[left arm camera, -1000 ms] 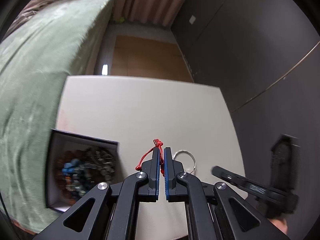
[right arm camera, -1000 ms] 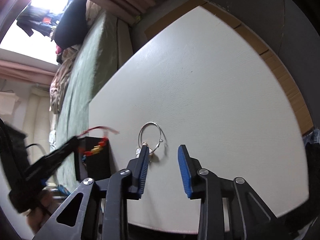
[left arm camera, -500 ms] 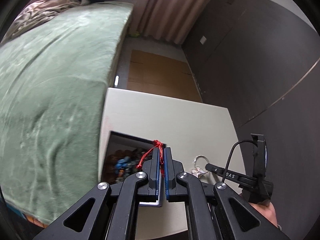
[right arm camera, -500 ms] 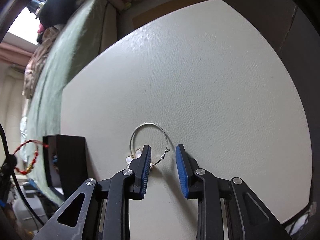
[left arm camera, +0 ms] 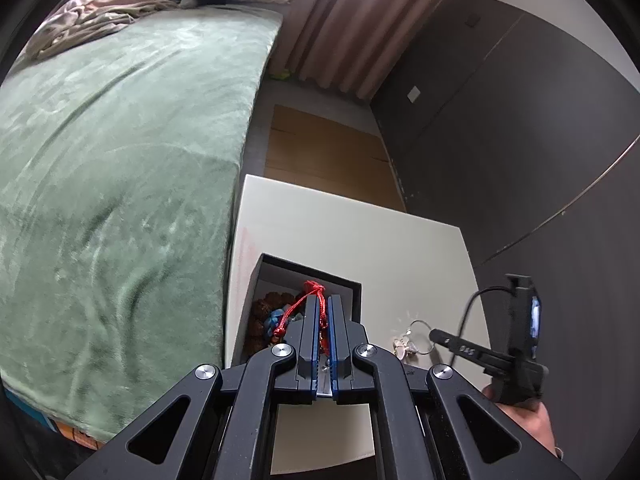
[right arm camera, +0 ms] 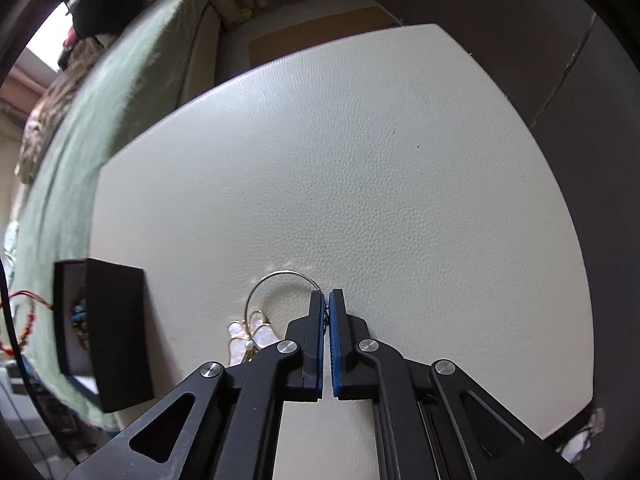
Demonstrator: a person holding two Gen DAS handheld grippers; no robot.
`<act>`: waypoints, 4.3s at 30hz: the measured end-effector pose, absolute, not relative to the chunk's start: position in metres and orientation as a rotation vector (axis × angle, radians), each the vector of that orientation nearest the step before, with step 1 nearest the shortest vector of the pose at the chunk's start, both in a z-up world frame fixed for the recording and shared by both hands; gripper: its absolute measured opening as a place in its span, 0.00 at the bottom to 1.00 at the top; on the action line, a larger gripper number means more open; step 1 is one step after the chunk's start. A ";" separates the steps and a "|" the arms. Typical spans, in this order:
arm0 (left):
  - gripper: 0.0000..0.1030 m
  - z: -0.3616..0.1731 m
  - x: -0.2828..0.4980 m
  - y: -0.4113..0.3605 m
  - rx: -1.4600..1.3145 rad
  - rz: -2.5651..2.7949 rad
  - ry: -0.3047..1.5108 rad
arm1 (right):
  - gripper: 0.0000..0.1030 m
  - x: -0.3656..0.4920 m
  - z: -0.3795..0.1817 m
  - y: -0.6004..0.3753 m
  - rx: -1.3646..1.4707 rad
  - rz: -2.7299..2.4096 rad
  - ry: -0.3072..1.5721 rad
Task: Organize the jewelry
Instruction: 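Carry the red string toward the box with the left tool while the right tool grasps the silver hoop, then open the left tool over the box while the right tool carries the silver hoop in, then move the left tool to the white butterfly pendant and grasp it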
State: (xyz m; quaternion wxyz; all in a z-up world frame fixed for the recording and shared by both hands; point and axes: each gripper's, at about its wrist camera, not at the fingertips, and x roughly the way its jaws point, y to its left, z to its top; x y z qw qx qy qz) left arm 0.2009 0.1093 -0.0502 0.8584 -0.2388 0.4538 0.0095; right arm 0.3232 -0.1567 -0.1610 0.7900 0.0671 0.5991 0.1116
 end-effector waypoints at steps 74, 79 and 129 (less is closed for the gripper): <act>0.52 -0.068 0.230 0.044 -0.460 -0.104 1.070 | 0.66 0.284 -0.104 -0.210 0.314 0.405 1.195; 0.52 -0.077 0.244 0.012 -0.411 -0.127 1.126 | 0.83 0.279 -0.109 -0.244 0.363 0.369 1.191; 0.40 -0.147 0.277 -0.061 -0.201 0.078 1.278 | 1.00 0.272 -0.130 -0.285 0.293 0.300 1.148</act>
